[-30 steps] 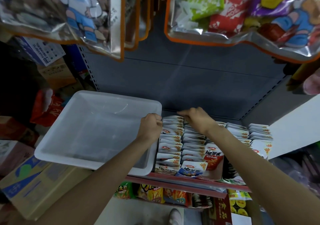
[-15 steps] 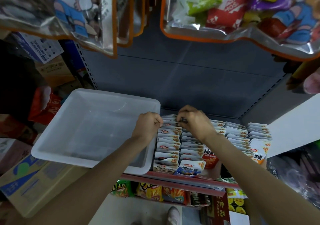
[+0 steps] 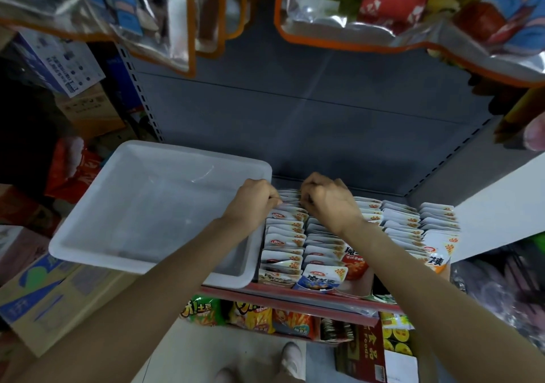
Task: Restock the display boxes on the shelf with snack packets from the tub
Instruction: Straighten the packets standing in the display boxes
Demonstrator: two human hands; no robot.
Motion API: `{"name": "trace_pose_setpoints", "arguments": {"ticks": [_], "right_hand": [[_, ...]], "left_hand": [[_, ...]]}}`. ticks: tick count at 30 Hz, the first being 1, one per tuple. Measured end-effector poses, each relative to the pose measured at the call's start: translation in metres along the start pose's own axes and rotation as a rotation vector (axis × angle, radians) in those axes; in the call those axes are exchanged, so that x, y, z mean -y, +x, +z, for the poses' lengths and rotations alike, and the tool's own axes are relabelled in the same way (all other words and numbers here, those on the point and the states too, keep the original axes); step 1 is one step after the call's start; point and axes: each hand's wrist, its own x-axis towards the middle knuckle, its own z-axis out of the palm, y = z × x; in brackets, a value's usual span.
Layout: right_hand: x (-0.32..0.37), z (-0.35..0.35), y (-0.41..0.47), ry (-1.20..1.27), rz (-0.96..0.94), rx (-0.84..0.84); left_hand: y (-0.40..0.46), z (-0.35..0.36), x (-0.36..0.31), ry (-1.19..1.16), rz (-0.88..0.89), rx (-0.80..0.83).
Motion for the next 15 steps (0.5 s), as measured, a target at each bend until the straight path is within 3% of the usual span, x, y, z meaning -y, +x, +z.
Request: {"name": "trace_pose_setpoints", "arguments": {"ticks": [10, 15], "right_hand": [[0.005, 0.001, -0.001, 0.041, 0.047, 0.007], [0.007, 0.003, -0.024, 0.119, -0.012, -0.181]], "left_hand": [[-0.001, 0.004, 0.000, -0.076, -0.062, -0.103], [-0.025, 0.006, 0.003, 0.006, 0.078, -0.223]]}}
